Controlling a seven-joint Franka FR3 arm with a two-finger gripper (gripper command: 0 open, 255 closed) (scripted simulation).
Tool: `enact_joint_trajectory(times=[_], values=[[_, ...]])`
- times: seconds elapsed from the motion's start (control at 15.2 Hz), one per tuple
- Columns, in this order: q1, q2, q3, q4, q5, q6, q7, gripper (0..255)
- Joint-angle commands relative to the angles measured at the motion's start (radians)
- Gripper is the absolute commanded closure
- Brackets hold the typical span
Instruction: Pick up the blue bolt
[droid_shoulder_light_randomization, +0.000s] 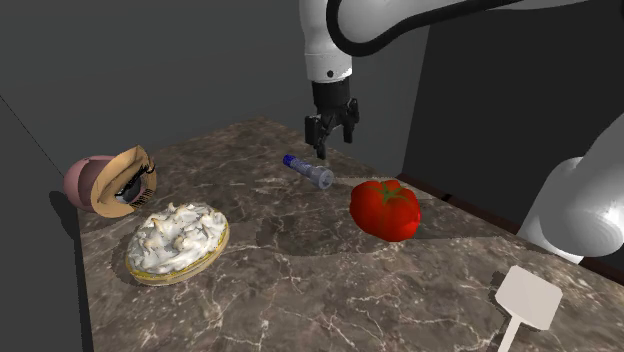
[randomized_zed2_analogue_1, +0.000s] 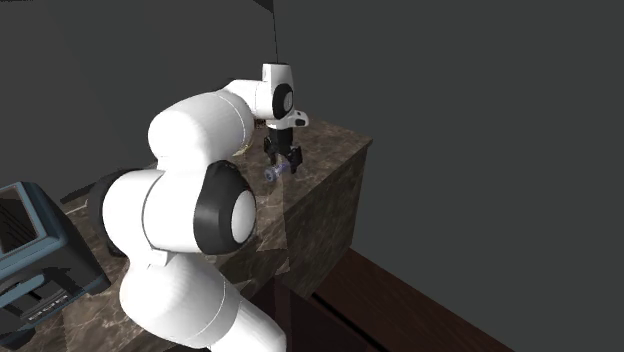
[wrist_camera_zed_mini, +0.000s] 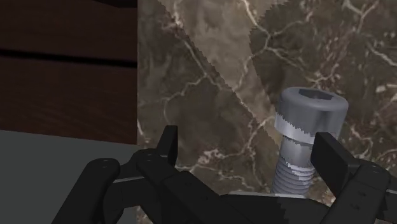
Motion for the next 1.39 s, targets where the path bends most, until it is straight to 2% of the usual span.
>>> enact_joint_trajectory(times=[0.0, 0.2, 0.26, 0.73, 0.86, 0.92, 1.32], values=[[0.006, 0.099, 0.031, 0.092, -0.034, -0.007, 0.066, 0], [0.029, 0.238, 0.064, 0.230, -0.092, -0.030, 0.158, 0], [0.033, 0.247, 0.064, 0.240, -0.096, -0.032, 0.164, 0], [0.033, 0.253, 0.062, 0.144, -0.099, 0.069, 0.166, 0], [0.033, 0.253, 0.062, 0.144, -0.099, 0.069, 0.166, 0], [0.033, 0.252, 0.062, 0.144, -0.099, 0.069, 0.166, 255], [0.033, 0.252, 0.062, 0.145, -0.099, 0.068, 0.166, 255]])
